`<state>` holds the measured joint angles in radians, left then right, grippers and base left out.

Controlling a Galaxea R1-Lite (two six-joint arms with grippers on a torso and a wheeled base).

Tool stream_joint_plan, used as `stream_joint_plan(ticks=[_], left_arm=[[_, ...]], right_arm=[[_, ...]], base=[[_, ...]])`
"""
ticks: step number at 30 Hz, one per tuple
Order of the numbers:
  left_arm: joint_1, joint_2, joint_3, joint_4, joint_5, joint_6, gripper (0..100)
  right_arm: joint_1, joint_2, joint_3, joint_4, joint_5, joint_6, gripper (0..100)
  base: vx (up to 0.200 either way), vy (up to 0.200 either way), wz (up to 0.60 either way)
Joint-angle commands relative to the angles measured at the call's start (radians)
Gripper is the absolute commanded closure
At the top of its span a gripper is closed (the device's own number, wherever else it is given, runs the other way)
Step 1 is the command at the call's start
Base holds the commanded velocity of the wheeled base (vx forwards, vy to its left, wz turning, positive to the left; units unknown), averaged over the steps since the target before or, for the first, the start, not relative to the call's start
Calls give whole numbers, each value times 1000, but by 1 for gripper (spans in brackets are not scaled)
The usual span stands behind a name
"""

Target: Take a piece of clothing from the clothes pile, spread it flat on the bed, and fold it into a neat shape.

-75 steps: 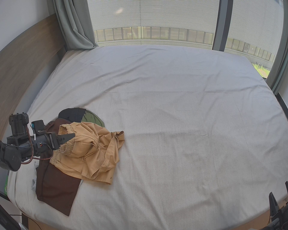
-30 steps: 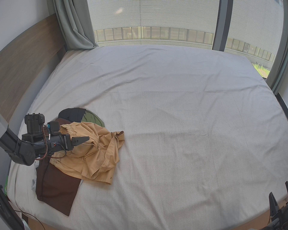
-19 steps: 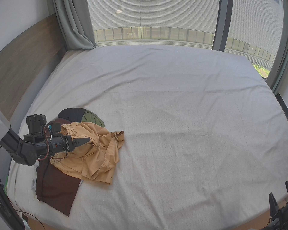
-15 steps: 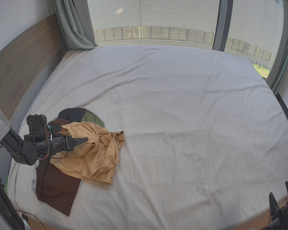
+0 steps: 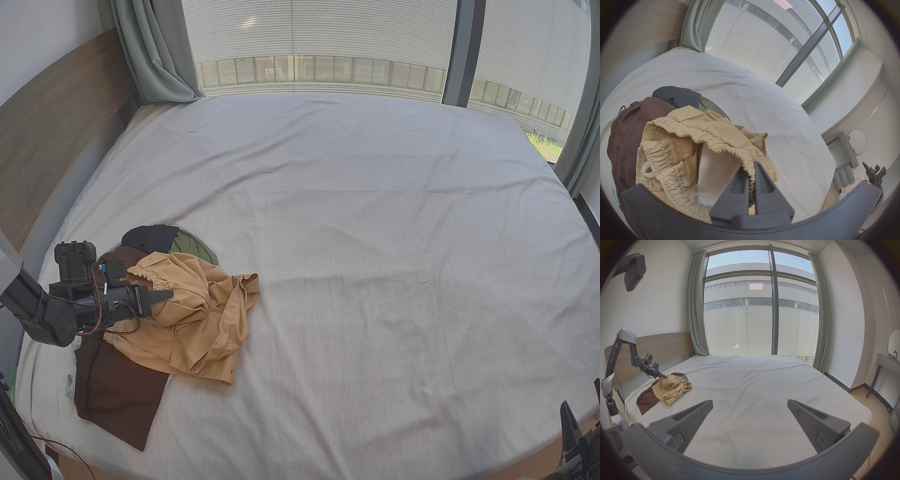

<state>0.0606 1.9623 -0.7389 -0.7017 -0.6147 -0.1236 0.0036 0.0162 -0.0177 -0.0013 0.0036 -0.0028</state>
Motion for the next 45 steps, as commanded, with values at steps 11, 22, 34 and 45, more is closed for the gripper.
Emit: stream_joint_plan(ticks=[11, 22, 34, 45], left_arm=[[-1, -158, 26, -1, -22, -172, 100], [-1, -168, 99, -87, -20, -185, 100], [-25, -215, 119, -202, -17, -341, 100], [-91, -287, 138, -217, 30, -390, 100]], right_arm=[[-1, -5, 16, 0, -1, 0, 0], [-1, -4, 16, 0, -1, 0, 0], [-1, -5, 16, 0, 1, 0, 0], [-1, -5, 16, 0, -1, 0, 0]], base=[[0, 0, 0], [0, 0, 0], [0, 0, 0], [0, 0, 0]])
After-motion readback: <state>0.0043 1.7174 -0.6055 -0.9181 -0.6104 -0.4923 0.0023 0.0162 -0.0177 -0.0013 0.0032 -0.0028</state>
